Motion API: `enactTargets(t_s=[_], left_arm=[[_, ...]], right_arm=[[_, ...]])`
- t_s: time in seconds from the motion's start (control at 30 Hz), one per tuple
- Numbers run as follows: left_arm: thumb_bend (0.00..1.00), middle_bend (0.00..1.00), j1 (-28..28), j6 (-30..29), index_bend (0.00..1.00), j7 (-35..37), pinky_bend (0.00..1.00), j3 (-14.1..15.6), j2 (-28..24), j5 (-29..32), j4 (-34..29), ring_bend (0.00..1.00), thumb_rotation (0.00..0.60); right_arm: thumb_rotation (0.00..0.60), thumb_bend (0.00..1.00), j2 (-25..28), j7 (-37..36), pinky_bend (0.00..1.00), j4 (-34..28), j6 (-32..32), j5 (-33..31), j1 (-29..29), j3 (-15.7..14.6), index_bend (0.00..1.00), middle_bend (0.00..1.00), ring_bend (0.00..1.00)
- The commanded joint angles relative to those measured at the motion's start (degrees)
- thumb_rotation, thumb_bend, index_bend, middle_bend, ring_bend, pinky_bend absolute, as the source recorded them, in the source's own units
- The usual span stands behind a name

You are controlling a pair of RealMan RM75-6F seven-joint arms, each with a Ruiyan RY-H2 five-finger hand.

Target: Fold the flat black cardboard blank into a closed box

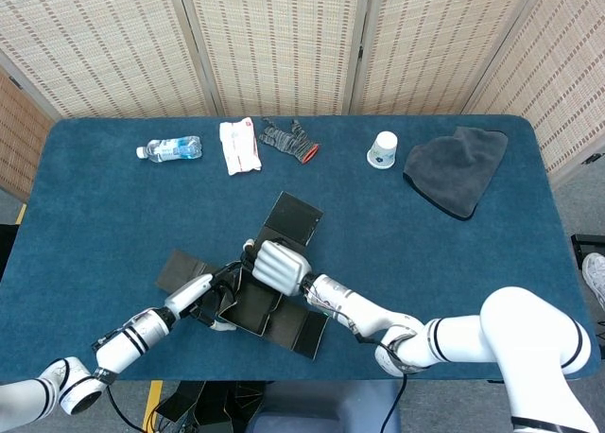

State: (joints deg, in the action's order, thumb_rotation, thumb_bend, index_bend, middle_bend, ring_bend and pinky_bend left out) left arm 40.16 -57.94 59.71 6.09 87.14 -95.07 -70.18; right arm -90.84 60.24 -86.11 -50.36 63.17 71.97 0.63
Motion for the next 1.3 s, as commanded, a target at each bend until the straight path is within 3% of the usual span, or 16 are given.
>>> enactTargets(t_s=[0.03,0.2,0.33,0.5,0.6,0.8,0.9,0.97,1.0,1.17,1.3], left_arm=[[0.0,0.01,0.05,-0.65,0.02,1.37,0.59,0.28,0.15,-0.4,0.41,0.45,0.6],[0.0,0.08,0.39,-0.59,0.1,3.73,0.59,0.78,0.47,-0.72,1.22,0.57,0.6],[0.0,0.15,0.64,-0.79,0.13,6.13,0.59,1.06,0.69,-0.95,1.8,0.5,0.6],[0.0,0.27,0.73,-1.39,0.19,7.54,0.59,1.4,1.24,-1.33,2.81,0.53,0.6],[0.0,0.29,0.87,-1.47,0.2,8.71,0.59,1.67,1.42,-1.48,3.26,0.56,0.6],[0.0,0.29,0.91,-1.91,0.21,9.98,0.59,2.04,1.72,-1.64,4.06,0.52,0.6],[0.0,0.29,0.89,-2.05,0.2,10.49,0.59,2.25,1.76,-1.65,4.42,0.52,0.6],[0.0,0.29,0.93,-2.07,0.2,10.98,0.59,2.43,1.68,-1.71,4.51,0.52,0.6],[0.0,0.29,0.91,-2.18,0.19,11.28,0.59,2.51,1.63,-1.73,4.59,0.52,0.6],[0.0,0.29,0.41,-3.14,0.19,13.34,0.59,2.73,1.03,-1.43,4.31,0.54,0.6],[0.0,0.29,0.25,-3.52,0.19,14.65,0.59,2.9,0.19,-1.32,4.33,0.53,0.6]], right_arm=[[0.6,0.19,-0.16,-0.1,1.0,0.13,0.07,0.06,-0.16,0.22,0.38,0.36,0.82],[0.6,0.19,-0.36,-0.47,1.0,0.34,-0.08,-0.13,-0.51,1.08,0.38,0.36,0.82],[0.6,0.19,-0.45,-0.38,1.0,0.47,-0.07,-0.49,-0.76,1.44,0.38,0.36,0.82],[0.6,0.19,-0.8,-0.26,1.0,0.75,0.11,-0.7,-1.05,1.58,0.38,0.36,0.82],[0.6,0.19,-1.03,-0.23,1.0,0.86,0.11,-0.87,-1.24,1.73,0.38,0.36,0.82],[0.6,0.19,-1.09,0.06,1.0,0.72,-0.04,-2.32,-1.59,2.33,0.38,0.36,0.82],[0.6,0.15,-0.75,-0.07,1.0,-0.3,-0.38,-3.42,-1.88,2.88,0.23,0.32,0.81],[0.6,0.09,-0.38,-0.81,1.0,-1.25,-0.5,-4.04,-2.12,3.35,0.04,0.22,0.8],[0.6,0.07,-0.04,-1.77,1.0,-2.02,-0.66,-4.48,-2.42,3.8,0.01,0.18,0.78],[0.6,0.02,2.89,-11.27,1.0,-6.64,-1.83,-4.89,-5.46,6.21,0.0,0.03,0.74],[0.6,0.01,5.94,-21.5,1.0,-9.71,-3.26,-2.58,-8.91,7.87,0.0,0.02,0.74]])
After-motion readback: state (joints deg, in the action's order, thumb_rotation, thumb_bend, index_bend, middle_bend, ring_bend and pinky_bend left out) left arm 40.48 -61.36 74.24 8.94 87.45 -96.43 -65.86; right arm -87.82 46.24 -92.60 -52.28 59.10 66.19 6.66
